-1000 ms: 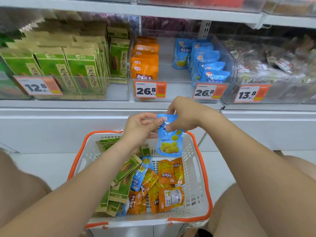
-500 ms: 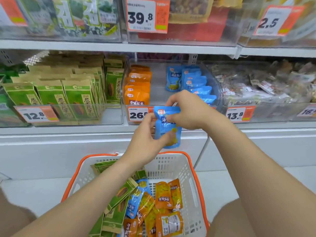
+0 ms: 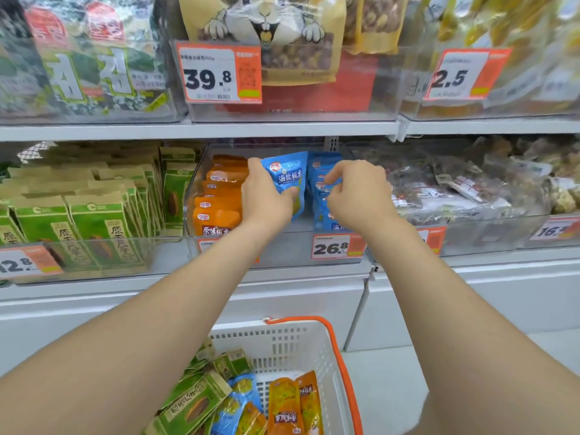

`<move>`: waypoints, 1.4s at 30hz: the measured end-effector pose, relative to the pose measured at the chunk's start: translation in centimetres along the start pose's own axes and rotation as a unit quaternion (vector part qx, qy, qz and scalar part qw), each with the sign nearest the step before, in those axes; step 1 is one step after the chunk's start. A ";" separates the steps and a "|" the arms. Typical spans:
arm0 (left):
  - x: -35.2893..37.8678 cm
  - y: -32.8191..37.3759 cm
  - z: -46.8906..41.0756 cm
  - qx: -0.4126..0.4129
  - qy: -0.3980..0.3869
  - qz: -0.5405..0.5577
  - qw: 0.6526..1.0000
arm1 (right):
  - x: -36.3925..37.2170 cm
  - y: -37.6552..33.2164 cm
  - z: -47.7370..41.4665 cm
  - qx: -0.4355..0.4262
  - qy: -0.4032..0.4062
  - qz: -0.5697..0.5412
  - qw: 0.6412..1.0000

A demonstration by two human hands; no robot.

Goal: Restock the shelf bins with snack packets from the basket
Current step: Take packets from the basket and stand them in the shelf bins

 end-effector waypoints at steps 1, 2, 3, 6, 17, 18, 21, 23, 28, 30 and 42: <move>0.6 -0.3 -0.7 -0.024 0.006 -0.017 1.000 | 0.2 0.4 -0.4 -0.002 -0.012 0.023 1.000; 1.2 -0.6 -1.4 -0.044 0.013 -0.042 0.998 | 0.5 1.0 -0.8 -0.003 -0.019 0.040 0.999; 1.9 -1.1 -2.2 -0.066 0.018 -0.069 0.995 | 0.6 1.4 -1.1 -0.003 -0.023 0.053 0.998; 3.6 -2.7 -4.4 -0.142 0.032 -0.095 0.985 | 1.1 2.4 -2.1 -0.001 -0.024 0.082 0.996; 9.1 -4.4 -10.6 -0.212 0.008 -0.075 0.974 | 2.7 3.5 -4.6 0.000 -0.019 0.138 0.990; 9.5 -4.4 -11.3 -0.210 0.004 -0.077 0.975 | 2.7 3.8 -4.7 0.005 -0.019 0.136 0.991; 10.7 -4.3 -12.5 -0.197 -0.010 -0.052 0.979 | 2.9 4.5 -4.9 0.014 -0.015 0.125 0.992; 11.1 -4.3 -13.1 -0.189 -0.015 -0.041 0.981 | 2.8 4.7 -4.9 0.016 -0.007 0.117 0.993; 11.4 -4.7 -14.0 -0.175 -0.011 -0.015 0.984 | 3.1 4.5 -5.0 0.009 -0.005 0.133 0.991; 11.4 -4.8 -14.1 -0.177 -0.014 -0.010 0.984 | 3.2 4.4 -4.9 0.004 -0.005 0.136 0.991; 11.7 -5.1 -13.6 -0.180 -0.069 -0.066 0.979 | 3.1 4.4 -4.5 -0.001 -0.010 0.131 0.991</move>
Point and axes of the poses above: each hand's wrist, its own z-axis away from the middle knuckle, its own x-axis out of the palm, y = z × x, the point moved 8 cm from there along -z, towards the middle knuckle, and after that the axes turned 14 degrees about -x, right-handed, at the moved point
